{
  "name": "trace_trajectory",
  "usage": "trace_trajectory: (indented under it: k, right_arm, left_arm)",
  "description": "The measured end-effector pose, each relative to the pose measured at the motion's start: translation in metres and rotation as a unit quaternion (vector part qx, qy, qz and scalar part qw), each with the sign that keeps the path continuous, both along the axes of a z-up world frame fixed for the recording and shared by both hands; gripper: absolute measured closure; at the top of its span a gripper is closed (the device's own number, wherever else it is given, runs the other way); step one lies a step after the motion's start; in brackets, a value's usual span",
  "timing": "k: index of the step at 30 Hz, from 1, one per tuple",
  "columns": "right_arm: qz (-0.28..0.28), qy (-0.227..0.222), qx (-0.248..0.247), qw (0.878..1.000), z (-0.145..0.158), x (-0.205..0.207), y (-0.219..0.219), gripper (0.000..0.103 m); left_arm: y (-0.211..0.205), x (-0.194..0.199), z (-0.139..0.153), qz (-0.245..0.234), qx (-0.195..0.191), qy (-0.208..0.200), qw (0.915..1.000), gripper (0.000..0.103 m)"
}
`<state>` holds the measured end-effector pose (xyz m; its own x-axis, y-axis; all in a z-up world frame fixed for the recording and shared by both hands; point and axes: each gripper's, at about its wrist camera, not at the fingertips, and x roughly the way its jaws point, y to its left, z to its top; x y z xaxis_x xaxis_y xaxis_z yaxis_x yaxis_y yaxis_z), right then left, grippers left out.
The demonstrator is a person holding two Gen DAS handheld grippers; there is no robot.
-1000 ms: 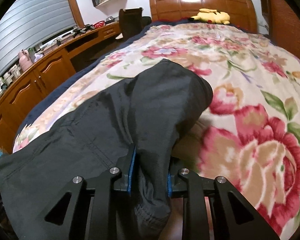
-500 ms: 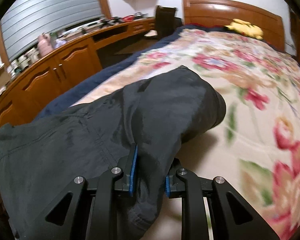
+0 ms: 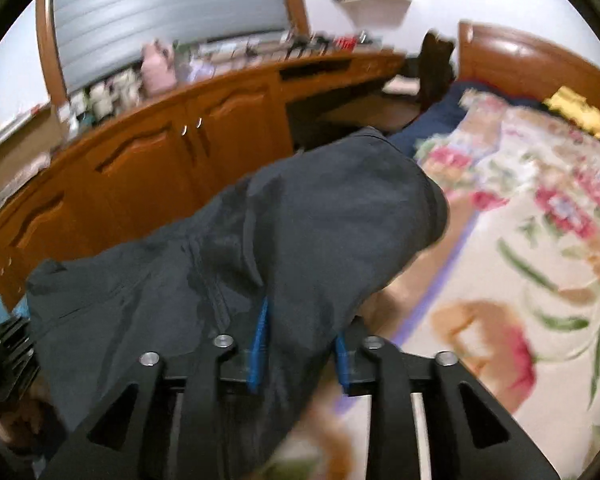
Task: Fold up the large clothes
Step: 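Carry the folded jacket with both grippers toward the bed edge by the desk, then lower the jacket onto the bed edge, open both grippers and press it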
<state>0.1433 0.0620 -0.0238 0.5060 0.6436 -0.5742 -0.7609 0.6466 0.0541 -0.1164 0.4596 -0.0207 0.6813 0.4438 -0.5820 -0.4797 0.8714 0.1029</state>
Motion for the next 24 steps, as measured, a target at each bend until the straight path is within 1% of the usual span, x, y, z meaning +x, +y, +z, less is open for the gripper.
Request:
trace_trajectory:
  k: [1,2,5,7,8,9,10,11,12,14,15,16,17,19,21,23,24]
  right_arm:
    - [0.0,-0.02,-0.002,1.0,-0.006,-0.004,-0.002,0.065]
    - [0.006,-0.029,-0.003,1.0,-0.011,-0.007,-0.004,0.06]
    - [0.019,-0.008,-0.012,1.0,-0.03,-0.011,-0.013,0.06]
    - [0.017,-0.012,-0.013,1.0,-0.037,-0.013,-0.02,0.06]
    - [0.019,-0.016,-0.012,1.0,-0.04,-0.014,-0.024,0.06]
    - [0.02,-0.017,-0.01,1.0,-0.042,-0.016,-0.03,0.06]
    - [0.021,-0.018,-0.009,1.0,-0.043,-0.02,-0.033,0.06]
    - [0.022,-0.018,-0.009,1.0,-0.042,-0.02,-0.032,0.06]
    - [0.022,-0.019,-0.009,1.0,-0.044,-0.021,-0.036,0.06]
    - [0.024,-0.023,-0.011,0.999,-0.045,-0.03,-0.043,0.06]
    - [0.025,-0.027,-0.012,0.999,-0.042,-0.035,-0.049,0.06]
    - [0.026,-0.029,-0.014,0.999,-0.043,-0.037,-0.05,0.06]
    - [0.028,-0.032,-0.013,0.999,-0.039,-0.044,-0.051,0.06]
    - [0.028,-0.039,-0.011,0.999,-0.033,-0.054,-0.057,0.06]
    - [0.031,-0.041,-0.006,0.999,-0.032,-0.058,-0.062,0.06]
    - [0.033,-0.042,-0.005,0.999,-0.03,-0.062,-0.067,0.06]
    - [0.036,-0.044,-0.005,0.998,-0.027,-0.074,-0.075,0.06]
  left_arm:
    - [0.002,-0.003,-0.005,0.003,-0.004,0.0,1.0,0.099]
    - [0.003,-0.007,-0.008,0.006,-0.009,0.0,0.9999,0.099]
    - [0.004,-0.005,-0.008,0.01,-0.01,0.0,0.9999,0.099]
    - [0.001,-0.003,-0.007,0.012,-0.003,0.005,0.9999,0.098]
    - [-0.001,-0.003,-0.005,0.014,0.001,0.007,0.9999,0.095]
    - [-0.002,-0.005,-0.004,0.014,0.004,0.007,0.9999,0.093]
    - [-0.004,-0.008,-0.002,0.012,0.007,0.004,0.9999,0.087]
    - [-0.009,-0.013,0.002,0.008,0.012,-0.002,0.9999,0.078]
    - [-0.008,-0.015,0.005,0.006,0.015,-0.007,0.9998,0.072]
    - [-0.013,-0.022,0.015,-0.001,0.02,-0.025,0.9995,0.05]
    - [-0.015,-0.025,0.02,-0.006,0.016,-0.031,0.9994,0.044]
    - [-0.018,-0.029,0.027,-0.007,0.014,-0.041,0.999,0.034]
    - [-0.021,-0.033,0.031,-0.008,0.016,-0.051,0.9985,0.029]
    - [-0.029,-0.039,0.043,-0.008,0.023,-0.073,0.997,0.028]
    - [-0.036,-0.042,0.055,-0.016,0.017,-0.096,0.9951,0.027]
    - [-0.04,-0.038,0.061,-0.027,0.003,-0.102,0.9944,0.027]
    - [-0.042,-0.034,0.062,-0.032,-0.002,-0.101,0.9944,0.027]
